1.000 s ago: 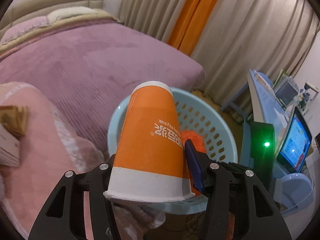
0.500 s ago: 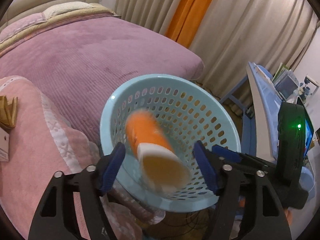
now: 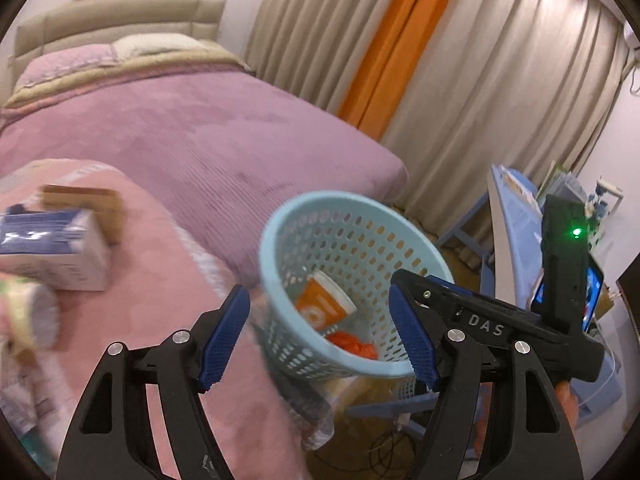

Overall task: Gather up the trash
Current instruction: 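Grasp the red-white panda cup with the left tool while the right tool reaches the pink bottle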

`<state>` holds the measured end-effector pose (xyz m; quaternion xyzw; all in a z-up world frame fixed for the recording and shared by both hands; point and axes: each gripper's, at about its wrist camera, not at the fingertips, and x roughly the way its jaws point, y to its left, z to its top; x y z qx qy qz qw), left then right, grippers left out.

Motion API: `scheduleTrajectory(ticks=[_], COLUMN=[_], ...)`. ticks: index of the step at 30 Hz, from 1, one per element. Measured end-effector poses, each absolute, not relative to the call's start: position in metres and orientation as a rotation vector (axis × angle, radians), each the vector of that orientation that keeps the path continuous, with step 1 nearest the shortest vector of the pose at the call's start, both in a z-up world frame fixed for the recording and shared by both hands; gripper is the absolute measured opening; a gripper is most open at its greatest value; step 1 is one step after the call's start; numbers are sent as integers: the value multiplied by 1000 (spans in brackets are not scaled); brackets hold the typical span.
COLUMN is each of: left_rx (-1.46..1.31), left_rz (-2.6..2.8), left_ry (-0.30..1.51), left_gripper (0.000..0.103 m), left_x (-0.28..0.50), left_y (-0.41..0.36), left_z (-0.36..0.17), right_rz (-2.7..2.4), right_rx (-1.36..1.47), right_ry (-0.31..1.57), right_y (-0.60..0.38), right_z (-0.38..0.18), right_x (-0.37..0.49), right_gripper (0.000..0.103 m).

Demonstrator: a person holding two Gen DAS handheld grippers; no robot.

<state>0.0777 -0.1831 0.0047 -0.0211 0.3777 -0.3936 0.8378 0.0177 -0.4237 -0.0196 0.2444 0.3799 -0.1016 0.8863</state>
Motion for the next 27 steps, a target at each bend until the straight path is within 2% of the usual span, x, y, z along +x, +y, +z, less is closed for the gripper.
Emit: scheduleTrajectory(ticks=[15, 19, 21, 27], left_rx=[-177, -190, -185, -263], left_rz=[-572, -408, -336, -167], left_ry=[638, 634, 633, 725], left_gripper=[70, 70, 74, 74], left_x=[58, 60, 62, 88], left_y=[-24, 26, 47, 113], left_z=[54, 52, 51, 24], right_rz=[30, 119, 164, 258], right_rx=[295, 211, 178, 73], right_ry=[694, 677, 676, 675], right_y=[-299, -253, -231, -174], right_z=[29, 34, 34, 29], right_x=[42, 53, 61, 89], right_gripper=[54, 54, 54, 54])
